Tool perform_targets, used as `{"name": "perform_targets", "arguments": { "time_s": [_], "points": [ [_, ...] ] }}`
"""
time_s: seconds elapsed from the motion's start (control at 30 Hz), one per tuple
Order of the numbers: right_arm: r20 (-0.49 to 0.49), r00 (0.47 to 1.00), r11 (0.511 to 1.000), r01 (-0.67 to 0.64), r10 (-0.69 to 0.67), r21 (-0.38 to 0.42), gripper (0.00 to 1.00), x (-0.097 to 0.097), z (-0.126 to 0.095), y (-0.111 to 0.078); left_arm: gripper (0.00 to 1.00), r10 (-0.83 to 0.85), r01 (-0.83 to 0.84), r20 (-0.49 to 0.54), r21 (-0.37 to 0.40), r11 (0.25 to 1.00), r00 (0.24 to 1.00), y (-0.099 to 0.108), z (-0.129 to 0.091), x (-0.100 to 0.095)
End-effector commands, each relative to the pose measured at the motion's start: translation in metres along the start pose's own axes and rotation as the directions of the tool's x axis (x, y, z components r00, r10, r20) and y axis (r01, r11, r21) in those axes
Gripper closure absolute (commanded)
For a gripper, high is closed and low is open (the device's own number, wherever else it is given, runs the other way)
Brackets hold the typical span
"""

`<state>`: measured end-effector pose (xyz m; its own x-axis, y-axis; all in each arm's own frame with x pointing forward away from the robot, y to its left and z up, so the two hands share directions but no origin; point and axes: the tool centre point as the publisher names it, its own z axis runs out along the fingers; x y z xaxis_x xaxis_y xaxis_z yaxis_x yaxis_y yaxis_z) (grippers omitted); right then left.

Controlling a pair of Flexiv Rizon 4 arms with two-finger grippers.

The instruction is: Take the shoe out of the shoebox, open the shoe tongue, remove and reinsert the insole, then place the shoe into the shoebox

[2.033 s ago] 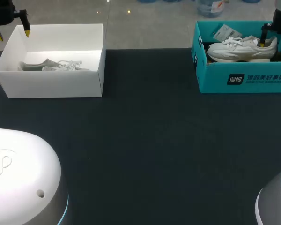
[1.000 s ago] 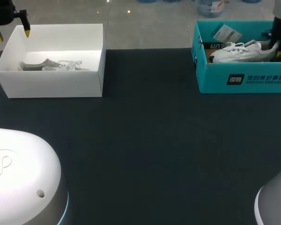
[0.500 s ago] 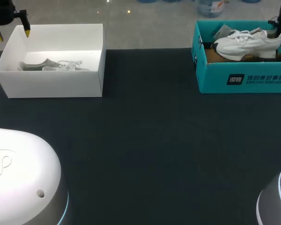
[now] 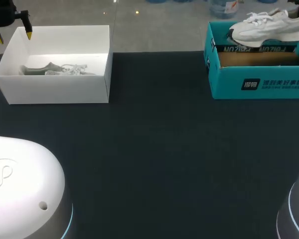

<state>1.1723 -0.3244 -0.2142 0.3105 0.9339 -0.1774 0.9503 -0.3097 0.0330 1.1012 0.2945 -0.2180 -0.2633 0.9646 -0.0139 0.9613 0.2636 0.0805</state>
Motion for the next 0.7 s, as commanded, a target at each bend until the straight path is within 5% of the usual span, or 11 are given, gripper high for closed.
{"name": "perform_targets", "arguments": {
  "time_s": [0.03, 0.4, 0.7],
  "points": [
    [-0.011, 1.0, 0.998, 0.005, -0.005, -0.056, 1.0, -0.003, -0.044, -0.019, 0.0, 0.001, -0.001, -0.001, 0.0, 1.0, 1.0, 0.0, 0.0, 0.0],
    [0.003, 0.997, 0.992, 0.073, -0.073, -0.104, 1.0, 0.002, -0.081, -0.029, 0.0, 0.001, -0.001, -0.001, 0.0, 1.0, 1.0, 0.0, 0.0, 0.0],
    [0.003, 0.997, 0.992, 0.073, -0.073, -0.104, 1.0, 0.002, -0.081, -0.029, 0.0, 0.001, -0.001, -0.001, 0.0, 1.0, 1.0, 0.0, 0.0, 0.0]
  ]
}}
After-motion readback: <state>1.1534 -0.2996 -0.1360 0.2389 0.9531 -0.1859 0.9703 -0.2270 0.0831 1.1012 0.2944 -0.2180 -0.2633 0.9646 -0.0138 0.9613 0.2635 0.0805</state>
